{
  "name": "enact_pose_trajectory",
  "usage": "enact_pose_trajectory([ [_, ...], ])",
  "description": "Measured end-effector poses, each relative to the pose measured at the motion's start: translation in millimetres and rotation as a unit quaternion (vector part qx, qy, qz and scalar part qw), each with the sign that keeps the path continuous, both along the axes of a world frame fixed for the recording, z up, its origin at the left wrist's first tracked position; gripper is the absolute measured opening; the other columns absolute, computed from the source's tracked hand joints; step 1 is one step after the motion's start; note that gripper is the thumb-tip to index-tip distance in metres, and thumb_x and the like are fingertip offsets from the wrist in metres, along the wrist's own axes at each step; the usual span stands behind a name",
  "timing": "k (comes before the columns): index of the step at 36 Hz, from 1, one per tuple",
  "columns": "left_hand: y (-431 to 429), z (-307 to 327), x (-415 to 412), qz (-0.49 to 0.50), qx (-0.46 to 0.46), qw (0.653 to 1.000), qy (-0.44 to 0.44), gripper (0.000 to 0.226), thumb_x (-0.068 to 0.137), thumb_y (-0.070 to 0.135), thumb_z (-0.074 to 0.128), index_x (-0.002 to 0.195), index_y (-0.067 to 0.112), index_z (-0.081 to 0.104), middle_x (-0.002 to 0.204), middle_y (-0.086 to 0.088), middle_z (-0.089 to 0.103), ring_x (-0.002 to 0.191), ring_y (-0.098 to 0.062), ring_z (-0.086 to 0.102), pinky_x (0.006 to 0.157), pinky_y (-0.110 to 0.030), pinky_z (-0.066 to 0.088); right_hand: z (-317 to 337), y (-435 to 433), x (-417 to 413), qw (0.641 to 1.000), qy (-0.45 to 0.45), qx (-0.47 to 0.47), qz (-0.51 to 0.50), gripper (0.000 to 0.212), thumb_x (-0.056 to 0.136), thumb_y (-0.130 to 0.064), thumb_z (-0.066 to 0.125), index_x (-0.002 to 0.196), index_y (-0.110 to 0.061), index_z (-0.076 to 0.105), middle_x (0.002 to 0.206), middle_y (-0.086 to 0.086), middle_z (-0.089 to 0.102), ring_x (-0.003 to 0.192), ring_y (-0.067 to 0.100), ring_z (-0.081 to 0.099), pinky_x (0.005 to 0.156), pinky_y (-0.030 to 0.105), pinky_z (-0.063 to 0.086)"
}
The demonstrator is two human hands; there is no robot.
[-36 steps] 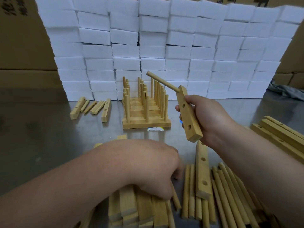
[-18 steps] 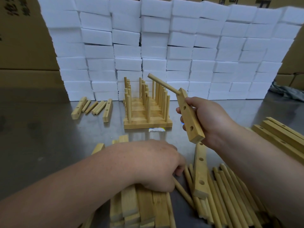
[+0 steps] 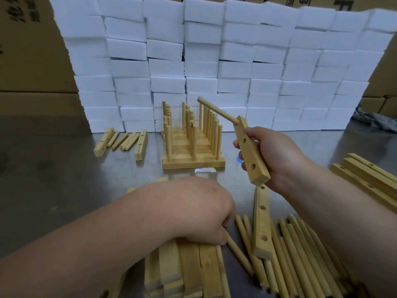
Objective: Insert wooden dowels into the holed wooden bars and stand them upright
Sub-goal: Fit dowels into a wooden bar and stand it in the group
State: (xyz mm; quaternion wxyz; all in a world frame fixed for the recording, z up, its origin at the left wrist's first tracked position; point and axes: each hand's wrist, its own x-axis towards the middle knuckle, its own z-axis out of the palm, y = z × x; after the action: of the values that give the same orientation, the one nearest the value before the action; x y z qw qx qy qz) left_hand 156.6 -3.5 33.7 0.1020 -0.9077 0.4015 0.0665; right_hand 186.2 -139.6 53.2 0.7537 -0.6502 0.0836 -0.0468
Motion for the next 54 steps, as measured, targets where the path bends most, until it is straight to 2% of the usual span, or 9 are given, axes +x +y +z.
enact_pose_trajectory([
  [7, -2.8, -6.4, 2.1, -0.04, -0.035, 0.998, -0.023, 0.017, 0.085, 0.041, 0.057, 0.096, 0.028, 0.058, 0.089, 0.01, 0.046, 0.091, -0.014, 0.051, 0.073, -0.032, 0.042, -1.9, 1.3, 0.9, 1.0, 0.001, 0.006, 0.003, 0.02, 0.092, -0.019, 0.049, 0.082, -0.007, 0.061, 0.063, 0.003, 0.062, 0.048, 0.012, 0.051, 0.048, 0.026, 0.04],
  [13, 0.1, 1.7, 6.5, -0.046, -0.04, 0.997, -0.039, 0.011, 0.088, 0.036, 0.054, 0.091, 0.026, 0.053, 0.101, 0.006, 0.05, 0.095, -0.018, 0.051, 0.081, -0.041, 0.047, -0.8, -1.3, 1.1, 1.0, 0.005, 0.005, -0.006, 0.021, 0.092, -0.021, 0.049, 0.081, -0.008, 0.061, 0.059, 0.001, 0.064, 0.05, 0.013, 0.052, 0.05, 0.027, 0.042],
  [17, 11.2, 26.4, 6.4, -0.022, -0.1, 0.991, -0.087, 0.024, 0.085, 0.041, 0.056, 0.07, 0.03, 0.04, 0.077, 0.01, 0.049, 0.072, -0.004, 0.044, 0.072, -0.032, 0.048, 0.8, -3.5, 2.4, 1.0, 0.004, 0.007, -0.01, 0.019, 0.092, -0.022, 0.05, 0.084, -0.009, 0.061, 0.053, -0.002, 0.065, 0.048, 0.012, 0.052, 0.052, 0.027, 0.043],
  [23, 44.0, 71.3, 8.8, 0.063, -0.251, 0.958, -0.119, 0.02, 0.07, 0.052, 0.041, 0.076, 0.039, 0.054, 0.07, 0.018, 0.055, 0.071, 0.009, 0.049, 0.054, -0.012, 0.034, 1.4, -4.9, 3.1, 1.0, 0.012, 0.001, -0.01, 0.021, 0.09, -0.024, 0.05, 0.085, -0.008, 0.063, 0.056, -0.002, 0.067, 0.049, 0.012, 0.052, 0.055, 0.028, 0.043],
  [27, 54.0, 77.5, 14.4, 0.105, -0.338, 0.925, -0.138, 0.017, 0.074, 0.047, 0.038, 0.079, 0.045, 0.054, 0.068, 0.016, 0.054, 0.063, 0.011, 0.051, 0.052, -0.021, 0.033, 0.9, -4.0, 1.3, 1.0, 0.007, -0.011, 0.002, 0.02, 0.088, -0.024, 0.051, 0.081, -0.013, 0.065, 0.06, -0.001, 0.068, 0.05, 0.014, 0.051, 0.055, 0.029, 0.042],
  [33, 45.9, 64.1, 20.0, 0.108, -0.373, 0.91, -0.143, 0.029, 0.082, 0.039, 0.044, 0.1, 0.036, 0.066, 0.08, 0.015, 0.06, 0.078, -0.001, 0.054, 0.071, -0.018, 0.041, 1.9, -1.7, -1.8, 0.999, -0.01, -0.012, 0.034, 0.021, 0.088, -0.023, 0.048, 0.077, -0.02, 0.066, 0.061, 0.0, 0.065, 0.047, 0.013, 0.049, 0.045, 0.022, 0.04],
  [40, 34.2, 53.6, 18.6, 0.084, -0.402, 0.901, -0.142, 0.04, 0.076, 0.043, 0.036, 0.103, 0.034, 0.065, 0.076, 0.018, 0.055, 0.076, 0.005, 0.05, 0.062, -0.014, 0.037, 3.7, -0.3, -3.6, 0.999, -0.018, 0.001, 0.037, 0.032, 0.089, -0.022, 0.046, 0.067, -0.019, 0.068, 0.059, 0.001, 0.062, 0.045, 0.013, 0.047, 0.042, 0.018, 0.037],
  [49, 30.6, 46.8, 18.2, 0.062, -0.407, 0.901, -0.137, 0.02, 0.082, 0.036, 0.048, 0.097, 0.035, 0.061, 0.074, 0.015, 0.056, 0.081, 0.004, 0.049, 0.061, -0.015, 0.037, 7.6, 0.0, -6.7, 0.999, -0.02, -0.005, 0.03, 0.028, 0.088, -0.023, 0.047, 0.068, -0.013, 0.065, 0.059, 0.003, 0.059, 0.043, 0.012, 0.048, 0.042, 0.018, 0.039],
  [54, 31.7, 46.1, 18.3, 0.054, -0.4, 0.902, -0.152, 0.024, 0.081, 0.038, 0.045, 0.095, 0.033, 0.063, 0.068, 0.016, 0.053, 0.081, 0.006, 0.047, 0.058, -0.012, 0.034, 8.8, -0.2, -7.6, 0.999, -0.034, -0.035, 0.024, 0.034, 0.087, -0.023, 0.047, 0.062, -0.006, 0.065, 0.062, 0.005, 0.056, 0.046, 0.015, 0.046, 0.048, 0.024, 0.039],
])
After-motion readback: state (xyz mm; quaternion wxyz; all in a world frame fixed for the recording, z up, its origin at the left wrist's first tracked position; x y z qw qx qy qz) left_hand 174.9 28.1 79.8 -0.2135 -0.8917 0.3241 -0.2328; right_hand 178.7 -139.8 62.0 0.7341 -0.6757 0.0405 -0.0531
